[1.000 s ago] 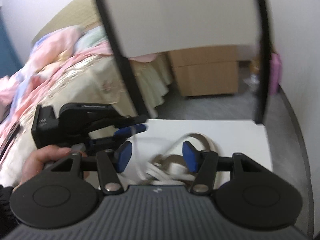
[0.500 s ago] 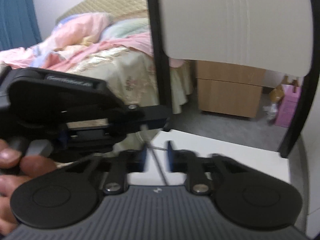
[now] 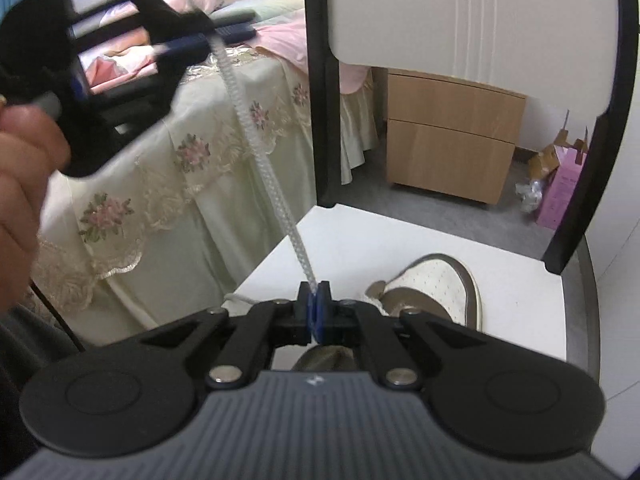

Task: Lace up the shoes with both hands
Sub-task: 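Lift the lace end high with the left tool, tightening it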

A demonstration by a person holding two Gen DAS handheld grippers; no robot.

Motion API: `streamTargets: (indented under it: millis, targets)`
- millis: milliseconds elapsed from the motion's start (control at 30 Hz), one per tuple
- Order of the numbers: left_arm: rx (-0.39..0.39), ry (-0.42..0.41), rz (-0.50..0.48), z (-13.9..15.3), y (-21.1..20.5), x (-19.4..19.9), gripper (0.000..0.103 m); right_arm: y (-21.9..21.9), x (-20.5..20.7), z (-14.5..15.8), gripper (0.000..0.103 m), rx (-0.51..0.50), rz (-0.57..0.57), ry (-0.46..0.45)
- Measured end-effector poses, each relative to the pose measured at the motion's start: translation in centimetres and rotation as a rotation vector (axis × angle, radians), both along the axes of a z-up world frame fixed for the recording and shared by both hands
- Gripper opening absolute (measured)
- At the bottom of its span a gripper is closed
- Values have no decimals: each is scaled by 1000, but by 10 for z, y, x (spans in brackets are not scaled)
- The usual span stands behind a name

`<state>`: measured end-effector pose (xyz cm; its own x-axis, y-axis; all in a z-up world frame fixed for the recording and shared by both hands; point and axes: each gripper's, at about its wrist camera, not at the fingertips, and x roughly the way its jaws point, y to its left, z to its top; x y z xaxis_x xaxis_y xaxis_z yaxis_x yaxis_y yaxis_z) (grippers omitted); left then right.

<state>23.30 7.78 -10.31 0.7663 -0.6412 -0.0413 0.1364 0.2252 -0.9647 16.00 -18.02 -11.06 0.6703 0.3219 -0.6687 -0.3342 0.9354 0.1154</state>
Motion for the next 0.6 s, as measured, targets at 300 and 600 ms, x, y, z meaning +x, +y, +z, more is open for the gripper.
streamTargets:
  millis: [300,600]
  targets:
    - [290,-72,35,30,-10,-11,3,-6,-9,30,52,181,-2,-77]
    - [809,-189,20,50,-68,-22,4,-88,6,35,53,684,-228,18]
